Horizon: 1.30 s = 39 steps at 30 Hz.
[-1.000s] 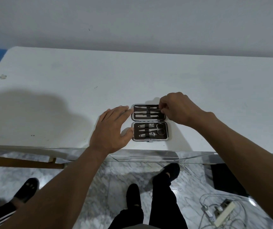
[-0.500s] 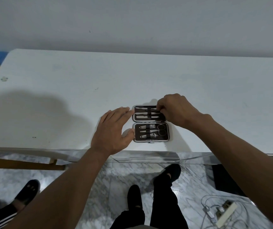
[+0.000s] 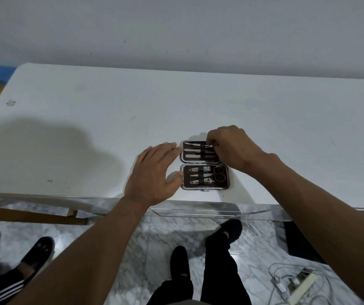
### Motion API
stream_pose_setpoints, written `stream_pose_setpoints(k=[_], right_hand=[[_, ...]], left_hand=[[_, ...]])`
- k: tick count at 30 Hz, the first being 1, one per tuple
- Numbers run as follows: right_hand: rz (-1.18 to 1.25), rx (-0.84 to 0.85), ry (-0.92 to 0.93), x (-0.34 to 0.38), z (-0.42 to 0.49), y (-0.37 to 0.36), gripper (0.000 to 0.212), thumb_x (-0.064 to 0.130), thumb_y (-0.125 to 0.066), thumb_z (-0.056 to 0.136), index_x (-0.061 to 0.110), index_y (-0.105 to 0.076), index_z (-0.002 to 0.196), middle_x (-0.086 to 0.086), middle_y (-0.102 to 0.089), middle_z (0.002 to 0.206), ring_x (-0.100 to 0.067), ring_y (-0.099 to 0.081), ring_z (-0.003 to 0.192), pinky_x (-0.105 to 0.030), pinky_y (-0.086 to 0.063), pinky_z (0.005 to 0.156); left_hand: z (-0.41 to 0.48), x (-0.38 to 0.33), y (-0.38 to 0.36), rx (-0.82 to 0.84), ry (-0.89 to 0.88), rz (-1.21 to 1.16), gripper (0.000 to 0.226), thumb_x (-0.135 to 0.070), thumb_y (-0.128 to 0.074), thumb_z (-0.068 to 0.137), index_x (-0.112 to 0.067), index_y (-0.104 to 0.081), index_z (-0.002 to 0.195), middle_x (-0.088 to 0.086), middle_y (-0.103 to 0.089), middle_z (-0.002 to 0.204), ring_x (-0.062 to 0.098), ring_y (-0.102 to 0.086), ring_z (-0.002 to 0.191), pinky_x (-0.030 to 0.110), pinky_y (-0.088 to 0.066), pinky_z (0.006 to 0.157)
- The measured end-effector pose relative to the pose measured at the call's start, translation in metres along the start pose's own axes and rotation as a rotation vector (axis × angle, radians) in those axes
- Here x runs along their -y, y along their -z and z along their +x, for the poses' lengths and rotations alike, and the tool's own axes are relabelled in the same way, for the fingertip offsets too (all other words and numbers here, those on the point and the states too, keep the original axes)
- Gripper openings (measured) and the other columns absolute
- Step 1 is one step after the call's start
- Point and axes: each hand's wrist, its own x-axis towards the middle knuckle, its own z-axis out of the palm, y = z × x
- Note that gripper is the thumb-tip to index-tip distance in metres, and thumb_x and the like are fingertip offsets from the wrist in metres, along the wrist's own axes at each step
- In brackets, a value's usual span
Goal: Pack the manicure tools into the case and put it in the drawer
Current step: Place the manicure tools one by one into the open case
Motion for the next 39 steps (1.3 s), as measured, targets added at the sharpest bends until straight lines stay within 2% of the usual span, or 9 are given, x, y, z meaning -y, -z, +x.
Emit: stream_pose_setpoints(k=[10,15,20,26,29,31,35,39], right_hand=[[0.048,0.002,-0.021,0.004,0.000,-0.001,0.028,-0.005,-0.045,0.079,0.011,-0.065,0.091,-0.009,-0.071,0.089,-0.032,-0.061,0.083,-0.038,-0.051,0.071],[0.108,0.012,-0.055,0.003,0.000,0.000,0.031,-0.003,-0.043,0.080,0.014,-0.066,0.092,-0.009,-0.071,0.089,-0.032,-0.062,0.084,-0.039,-0.052,0.073],[0.191,0.003,-0.089,0.005,-0.002,0.002,0.029,0.000,-0.046,0.084,0.014,-0.068,0.096,-0.008,-0.072,0.090,-0.028,-0.063,0.084,-0.033,-0.051,0.074],[0.241,-0.052,-0.106,0.006,-0.010,0.007,0.026,0.001,-0.048,0.086,0.011,-0.069,0.097,-0.007,-0.073,0.093,-0.027,-0.065,0.088,-0.035,-0.053,0.080],[0.255,-0.084,-0.172,0.003,-0.018,0.009,0.022,0.003,-0.053,0.084,0.011,-0.070,0.096,-0.006,-0.072,0.095,-0.026,-0.065,0.089,-0.037,-0.052,0.082],[0.299,-0.080,-0.252,0.000,-0.026,0.008,0.022,0.008,-0.056,0.085,0.012,-0.068,0.103,-0.005,-0.071,0.099,-0.024,-0.064,0.091,-0.037,-0.053,0.085],[0.398,-0.056,-0.398,-0.004,-0.042,0.000,0.028,0.018,-0.060,0.091,0.009,-0.062,0.117,0.000,-0.068,0.093,-0.018,-0.060,0.087,-0.027,-0.046,0.079],[0.432,-0.015,-0.441,0.001,-0.052,-0.002,0.025,0.013,-0.065,0.086,-0.002,-0.063,0.105,-0.012,-0.072,0.092,-0.029,-0.065,0.090,-0.036,-0.051,0.080]], left_hand=[[0.000,0.000,-0.001,0.003,0.001,0.005,0.061,-0.048,-0.047,0.083,-0.024,-0.048,0.139,-0.005,-0.047,0.144,0.013,-0.039,0.135,0.037,-0.024,0.114],[0.000,0.001,0.000,0.006,0.004,0.007,0.061,-0.047,-0.046,0.083,-0.024,-0.048,0.140,-0.007,-0.047,0.145,0.011,-0.038,0.136,0.034,-0.020,0.115],[0.000,0.000,0.001,0.015,0.008,0.006,0.062,-0.048,-0.045,0.083,-0.025,-0.047,0.140,-0.007,-0.046,0.145,0.012,-0.037,0.136,0.035,-0.021,0.115],[0.000,-0.001,0.002,0.017,0.006,0.005,0.061,-0.047,-0.045,0.083,-0.024,-0.048,0.140,-0.006,-0.047,0.145,0.012,-0.039,0.135,0.035,-0.022,0.115],[0.000,-0.001,0.002,0.021,0.003,0.004,0.061,-0.047,-0.045,0.084,-0.024,-0.048,0.140,-0.007,-0.047,0.144,0.012,-0.039,0.135,0.035,-0.022,0.115],[0.000,-0.001,0.002,0.028,0.004,0.014,0.061,-0.047,-0.046,0.084,-0.025,-0.047,0.140,-0.007,-0.047,0.144,0.011,-0.038,0.135,0.034,-0.021,0.115],[0.000,-0.002,0.003,0.046,0.015,0.024,0.060,-0.047,-0.046,0.084,-0.025,-0.047,0.140,-0.007,-0.047,0.145,0.010,-0.037,0.135,0.031,-0.019,0.114],[0.000,-0.004,0.007,0.074,0.036,0.002,0.062,-0.047,-0.045,0.084,-0.026,-0.043,0.143,-0.007,-0.045,0.145,0.008,-0.034,0.136,0.029,-0.015,0.114]])
